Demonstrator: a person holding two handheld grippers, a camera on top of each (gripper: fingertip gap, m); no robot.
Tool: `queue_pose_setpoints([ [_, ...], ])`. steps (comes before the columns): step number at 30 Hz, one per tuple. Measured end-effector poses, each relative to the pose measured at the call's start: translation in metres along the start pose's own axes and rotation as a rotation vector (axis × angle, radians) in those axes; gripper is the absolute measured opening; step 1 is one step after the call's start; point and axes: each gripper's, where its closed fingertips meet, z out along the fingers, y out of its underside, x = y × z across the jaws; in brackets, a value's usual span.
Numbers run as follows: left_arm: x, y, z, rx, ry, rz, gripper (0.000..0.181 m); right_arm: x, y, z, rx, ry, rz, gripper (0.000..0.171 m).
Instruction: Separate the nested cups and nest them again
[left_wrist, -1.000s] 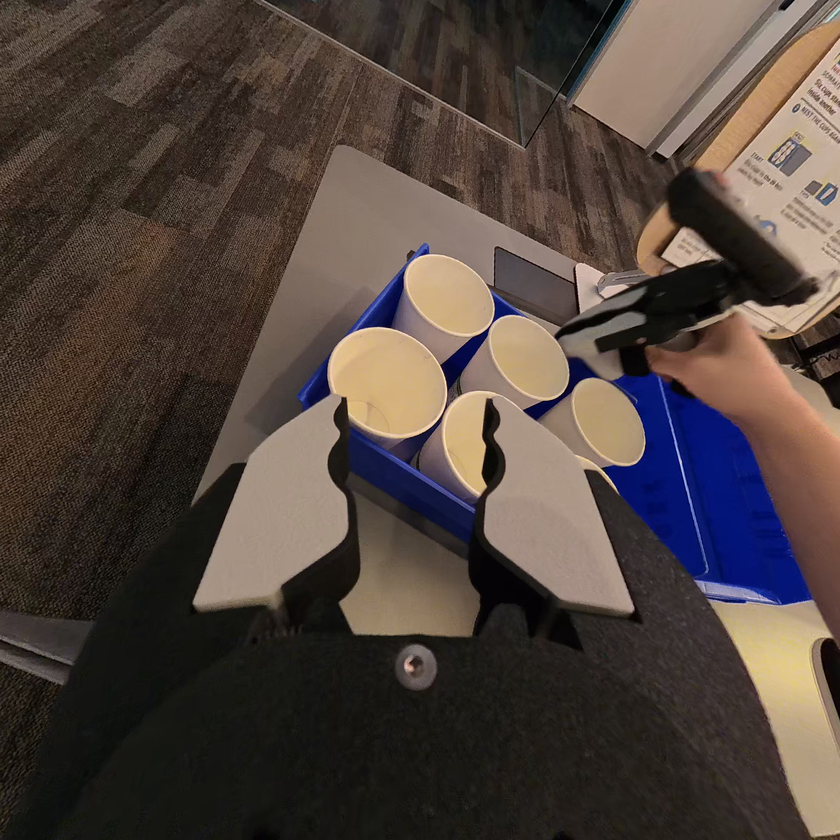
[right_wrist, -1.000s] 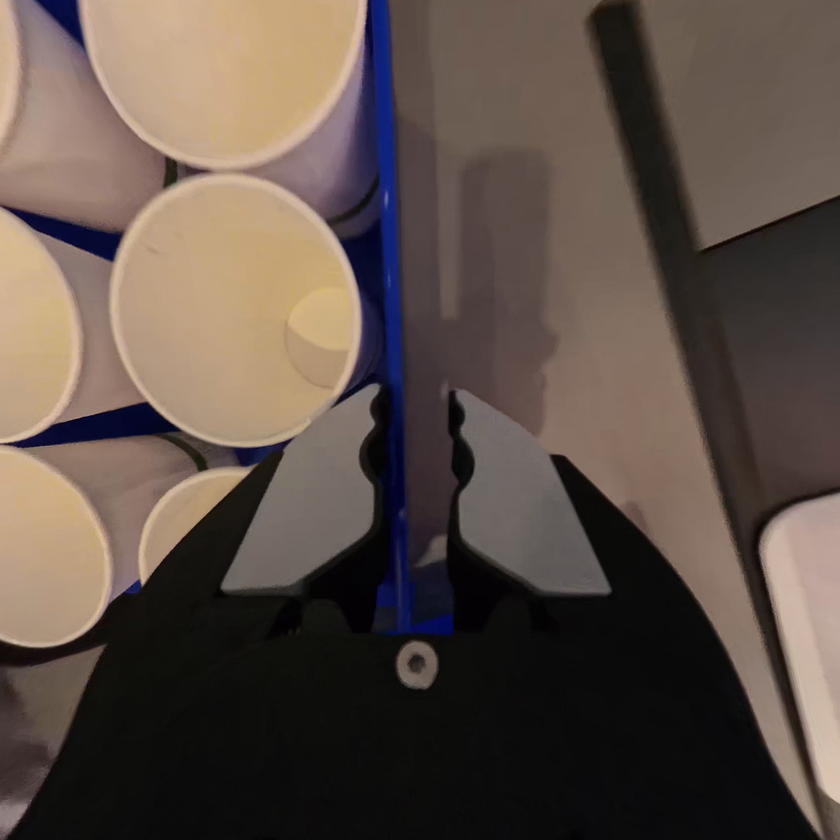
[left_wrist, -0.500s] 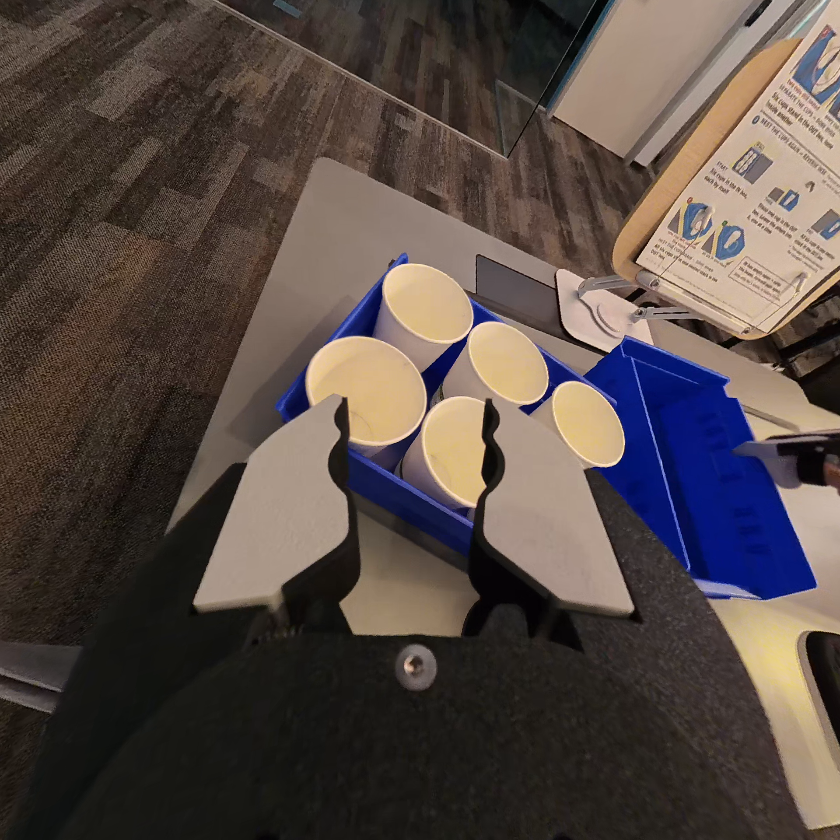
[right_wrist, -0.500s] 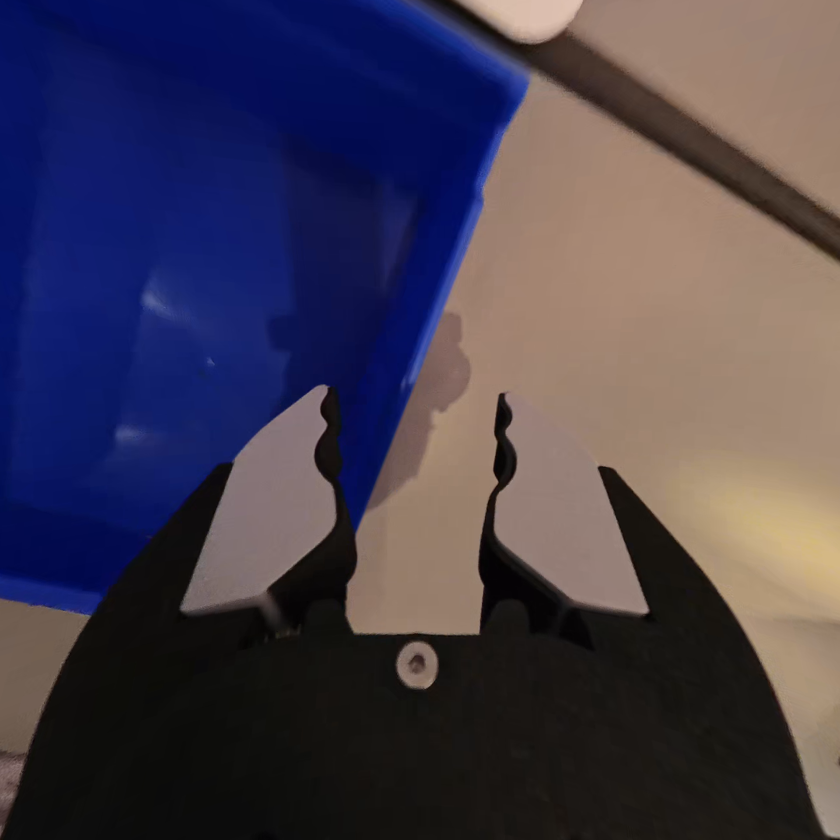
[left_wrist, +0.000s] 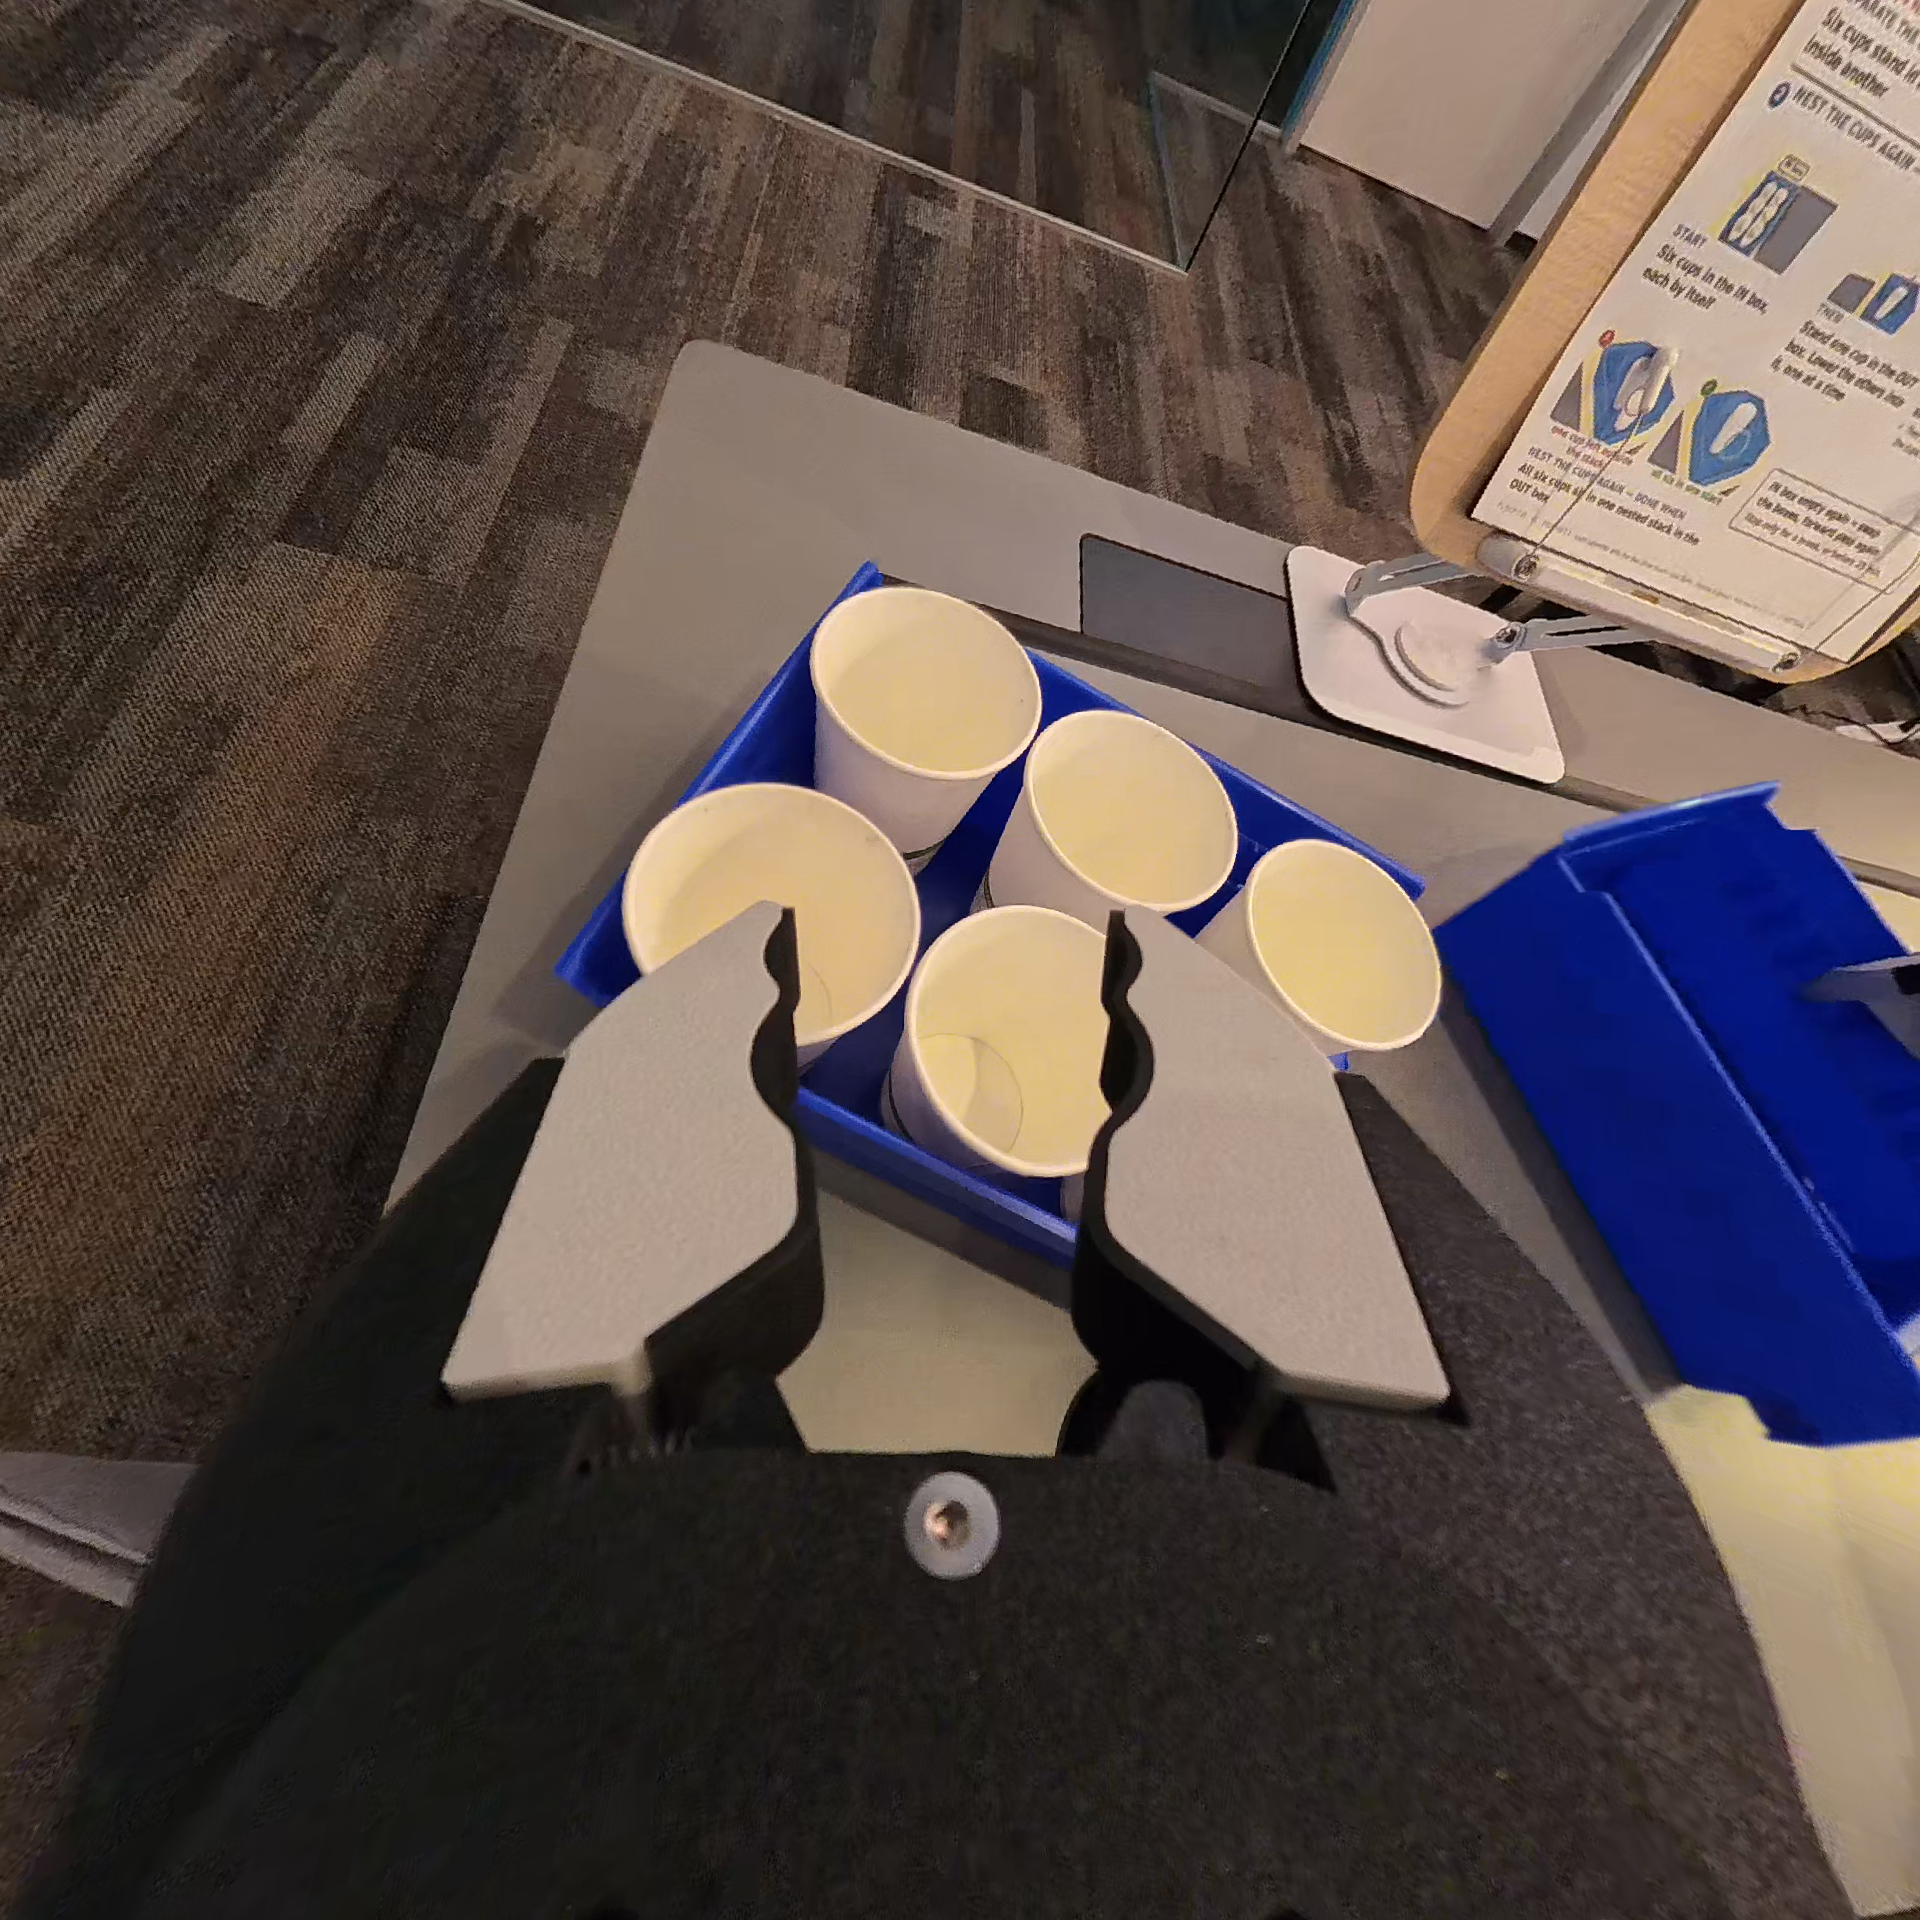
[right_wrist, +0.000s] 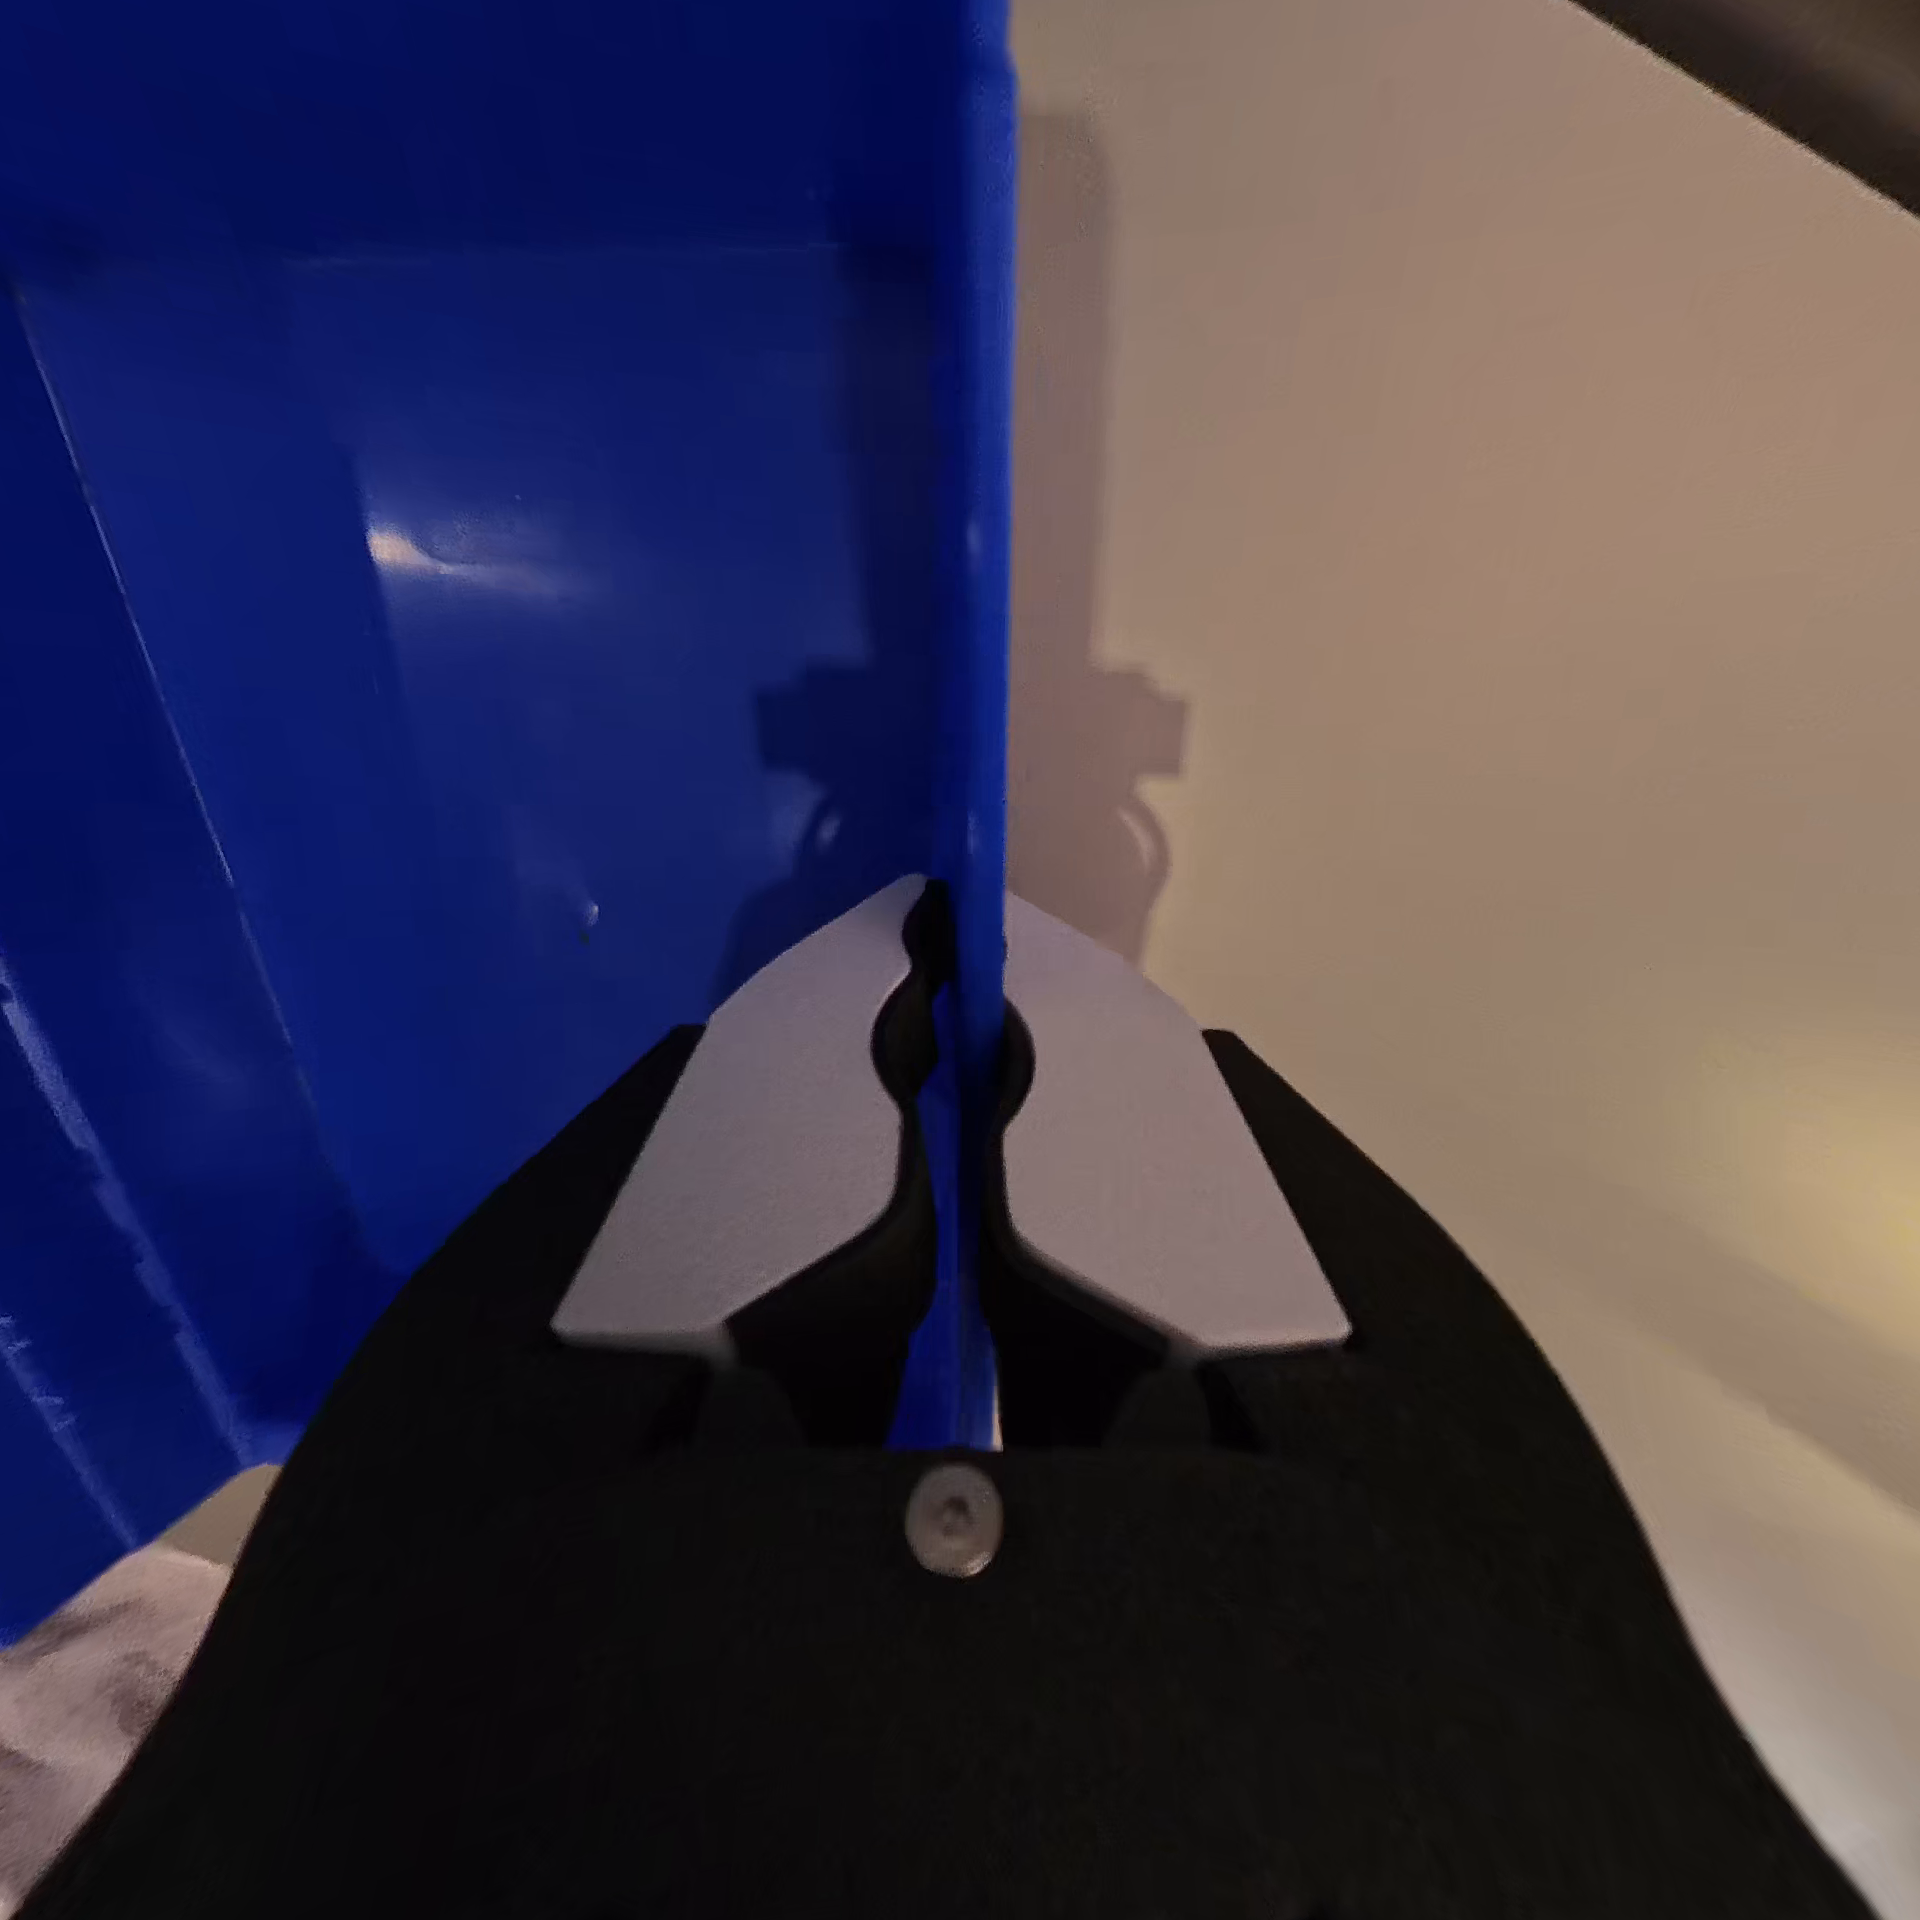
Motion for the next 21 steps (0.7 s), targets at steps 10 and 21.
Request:
queue_pose_setpoints([
  [10, 0.01, -0.002, 0.005, -0.012, -0.036, 0.032, 0.057, 0.153, 0.087, -0.027, 0.011, 0.059, 0.263, 0.003],
  [21, 0.011, 0.0, 0.008, -0.034, -0.098, 0.048, 0.057, 0.22, 0.129, -0.041, 0.027, 0.081, 0.41, 0.003],
])
